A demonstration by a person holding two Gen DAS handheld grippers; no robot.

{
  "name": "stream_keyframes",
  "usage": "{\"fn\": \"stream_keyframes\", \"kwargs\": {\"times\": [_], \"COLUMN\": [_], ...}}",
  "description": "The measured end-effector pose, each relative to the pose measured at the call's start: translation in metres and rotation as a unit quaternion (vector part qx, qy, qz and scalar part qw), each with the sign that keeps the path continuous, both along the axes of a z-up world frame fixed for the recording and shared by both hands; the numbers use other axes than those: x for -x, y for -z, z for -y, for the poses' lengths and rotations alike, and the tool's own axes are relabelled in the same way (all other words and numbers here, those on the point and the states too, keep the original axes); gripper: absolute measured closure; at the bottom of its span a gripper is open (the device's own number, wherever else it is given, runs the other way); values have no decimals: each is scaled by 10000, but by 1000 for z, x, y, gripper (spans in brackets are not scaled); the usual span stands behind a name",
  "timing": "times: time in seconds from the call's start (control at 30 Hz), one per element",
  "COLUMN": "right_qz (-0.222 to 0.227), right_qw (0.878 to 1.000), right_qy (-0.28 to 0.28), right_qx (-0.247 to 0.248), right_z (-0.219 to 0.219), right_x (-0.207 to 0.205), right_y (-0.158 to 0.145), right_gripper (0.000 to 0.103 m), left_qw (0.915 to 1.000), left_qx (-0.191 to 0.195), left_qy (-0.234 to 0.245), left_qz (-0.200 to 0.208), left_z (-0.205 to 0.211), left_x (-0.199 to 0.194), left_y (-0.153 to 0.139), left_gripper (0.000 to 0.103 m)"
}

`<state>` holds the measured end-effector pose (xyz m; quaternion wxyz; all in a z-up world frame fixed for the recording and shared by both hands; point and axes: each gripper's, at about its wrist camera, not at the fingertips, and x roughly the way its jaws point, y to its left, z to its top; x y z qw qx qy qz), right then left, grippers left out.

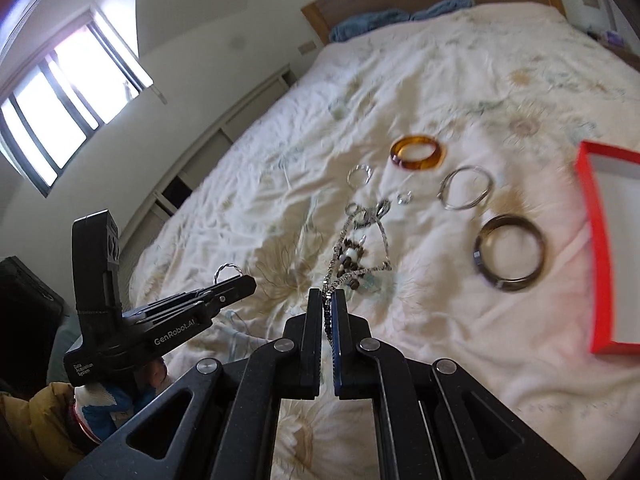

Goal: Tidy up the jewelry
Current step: 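Carry the necklace into the red box and open the right gripper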

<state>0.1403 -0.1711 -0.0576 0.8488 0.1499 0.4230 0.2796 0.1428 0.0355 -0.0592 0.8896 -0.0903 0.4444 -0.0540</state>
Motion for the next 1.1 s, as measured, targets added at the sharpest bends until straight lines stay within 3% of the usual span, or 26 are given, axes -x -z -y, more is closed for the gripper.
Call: {"fn": "stream_keyframes", "kwargs": {"times": [0.33, 0.57, 0.77, 1.1], "right_qz": [365, 441, 301, -194], "right_qw": [9975, 9921, 9856, 9764], "right_qy": [596, 1117, 1573, 1968], "right_qx": [59, 358, 537, 871], "right_z": [87, 168, 230, 287], "right_x": [27, 11, -21, -43], "right_y": [-33, -33, -8, 51], "right_gripper": [99, 99, 99, 98], "left_qw": [9971, 9877, 9778, 9630], "left_qx": [61, 48, 189, 281], "left_qy": [741, 1558, 2088, 2634], "left_qz": [147, 142, 22, -493], "left_z": [92, 191, 264, 358], "left_x": [4, -22, -53, -80], "left_y": [-33, -36, -23, 37], "left_gripper": [99, 99, 100, 99]}}
